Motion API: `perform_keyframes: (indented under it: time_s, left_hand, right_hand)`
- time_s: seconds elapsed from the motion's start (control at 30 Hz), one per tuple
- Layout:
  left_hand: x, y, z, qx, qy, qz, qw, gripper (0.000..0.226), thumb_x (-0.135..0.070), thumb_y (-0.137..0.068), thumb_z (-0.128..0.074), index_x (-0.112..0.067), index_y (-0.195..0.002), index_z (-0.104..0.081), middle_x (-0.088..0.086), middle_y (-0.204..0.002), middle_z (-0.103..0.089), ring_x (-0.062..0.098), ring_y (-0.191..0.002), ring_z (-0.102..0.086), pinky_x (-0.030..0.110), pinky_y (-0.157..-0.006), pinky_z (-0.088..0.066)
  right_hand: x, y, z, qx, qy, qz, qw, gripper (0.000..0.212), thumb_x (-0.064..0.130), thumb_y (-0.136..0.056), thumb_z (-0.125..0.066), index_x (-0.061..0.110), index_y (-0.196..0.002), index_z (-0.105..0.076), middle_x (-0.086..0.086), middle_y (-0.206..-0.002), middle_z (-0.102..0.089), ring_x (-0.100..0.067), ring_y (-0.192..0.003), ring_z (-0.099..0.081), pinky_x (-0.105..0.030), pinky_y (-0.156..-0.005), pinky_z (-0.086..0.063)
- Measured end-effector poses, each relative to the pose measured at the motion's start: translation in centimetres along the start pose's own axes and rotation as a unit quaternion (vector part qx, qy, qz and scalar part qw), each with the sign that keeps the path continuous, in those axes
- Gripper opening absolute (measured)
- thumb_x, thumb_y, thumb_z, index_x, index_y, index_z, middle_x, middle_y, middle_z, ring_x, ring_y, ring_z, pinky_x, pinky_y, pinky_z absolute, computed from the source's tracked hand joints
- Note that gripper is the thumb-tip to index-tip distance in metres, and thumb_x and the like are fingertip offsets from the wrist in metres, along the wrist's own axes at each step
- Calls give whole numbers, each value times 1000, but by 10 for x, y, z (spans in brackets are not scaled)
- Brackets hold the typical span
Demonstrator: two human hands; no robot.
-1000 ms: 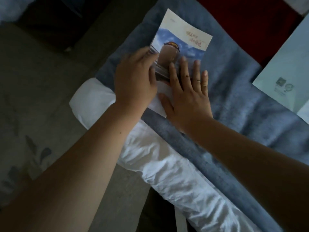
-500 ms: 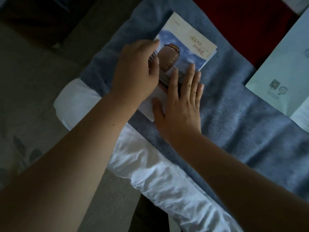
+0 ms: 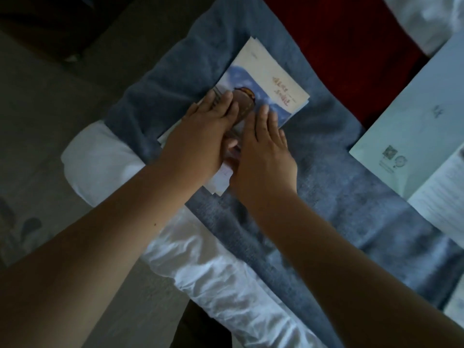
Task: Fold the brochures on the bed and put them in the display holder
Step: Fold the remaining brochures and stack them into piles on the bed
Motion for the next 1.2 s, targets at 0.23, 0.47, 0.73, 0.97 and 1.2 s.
perform_keyframes:
  time_s: [0.23,0.47,0.73,0.97,1.2]
  left_hand:
    - [-21,-26,13,88,-131,30,987,74,-32,-106,-47,-9,-164,-6,12,-172,-7,32,-158,-14,43,-123,-24]
    - [-15,-32,-5,71,-159,3,985,69,-29,-99,-16,-8,-164,-5,21,-169,-14,40,-155,-21,53,-122,-28]
    - [-102,24,5,-8,-112,1,994,96,-21,-83,-76,-7,-162,-24,27,-164,-28,48,-144,-39,59,-97,-51]
    - [-258,60,-60,-80,16,-185,979,55,-18,-101,-50,-10,-155,-46,22,-168,-22,47,-147,-36,63,-108,-43]
    - [-389,74,-110,21,57,-277,959,66,-45,-104,-44,-24,-164,-25,10,-173,-4,32,-159,-12,55,-123,-30]
  right_hand:
    - [10,-30,17,67,-1,-27,997,83,16,-103,-52,8,-162,6,-19,-170,5,-33,-158,-2,-45,-122,-29]
    - [-1,-29,29,41,-34,0,999,79,15,-100,-55,13,-162,-6,-14,-163,-21,-29,-148,-32,-41,-88,-51]
    - [-102,60,1,-106,-84,98,986,68,34,-96,-63,17,-157,-39,-11,-170,-18,-26,-158,-13,-43,-127,6]
    - [-248,186,-21,-211,-95,-91,969,79,25,-87,-73,16,-158,-37,-14,-167,-26,-31,-156,-17,-45,-128,4]
    - [-346,296,-51,-224,-194,-307,904,65,44,-106,-38,29,-164,-11,3,-172,1,-15,-157,12,-44,-129,-1]
Point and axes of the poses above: each hand's wrist, its own y-axis away from the middle knuckle, its own z-axis out of the back of the hand, x = y × z, the point moved 1 cm from there along -y, towards the middle knuckle
